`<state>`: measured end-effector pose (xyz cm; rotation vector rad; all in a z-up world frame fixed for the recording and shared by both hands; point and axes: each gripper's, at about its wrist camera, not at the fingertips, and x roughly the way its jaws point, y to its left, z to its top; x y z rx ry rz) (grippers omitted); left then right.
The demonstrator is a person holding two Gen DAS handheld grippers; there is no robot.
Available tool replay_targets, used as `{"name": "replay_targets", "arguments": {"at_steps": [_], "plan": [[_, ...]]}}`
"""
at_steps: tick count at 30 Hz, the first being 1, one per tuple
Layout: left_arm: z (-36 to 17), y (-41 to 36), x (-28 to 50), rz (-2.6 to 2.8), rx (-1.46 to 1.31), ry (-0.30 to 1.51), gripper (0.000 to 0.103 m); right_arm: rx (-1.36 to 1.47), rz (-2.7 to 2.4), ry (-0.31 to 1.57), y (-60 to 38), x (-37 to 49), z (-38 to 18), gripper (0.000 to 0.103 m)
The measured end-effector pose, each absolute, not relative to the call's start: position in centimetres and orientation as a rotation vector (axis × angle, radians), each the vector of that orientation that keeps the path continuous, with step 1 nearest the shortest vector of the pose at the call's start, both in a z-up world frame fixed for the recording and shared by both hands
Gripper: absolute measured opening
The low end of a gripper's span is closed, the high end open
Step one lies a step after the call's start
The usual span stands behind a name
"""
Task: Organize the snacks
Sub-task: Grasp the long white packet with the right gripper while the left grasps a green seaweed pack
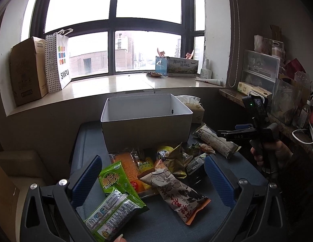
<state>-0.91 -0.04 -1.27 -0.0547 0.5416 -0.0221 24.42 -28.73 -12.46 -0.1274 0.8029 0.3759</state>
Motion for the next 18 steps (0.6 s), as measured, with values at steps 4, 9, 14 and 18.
{"name": "replay_targets", "arguments": {"at_steps": [4,9,14,18], "plan": [[-1.8,0.9,-0.9,-0.043,-0.098,0.564,0.103,-0.097,0.385,0.903,-28.8,27.9,-15.5,0.103],[-2.4,2.2,-1.3,-0.077,-0.145,0.585,0.103,-0.118,0.349,0.998,-28.2,30.6,-18.8,0.066],[-3.4,3.2,-1.3,-0.076,-0.168,0.626,0.103,-0.057,0.393,0.999,-29.0,30.2,-18.8,0.041],[-4.1,3.7,-1.4,-0.091,-0.173,0.636,0.103,0.025,0.414,0.948,-30.7,28.3,-17.7,0.041]]}}
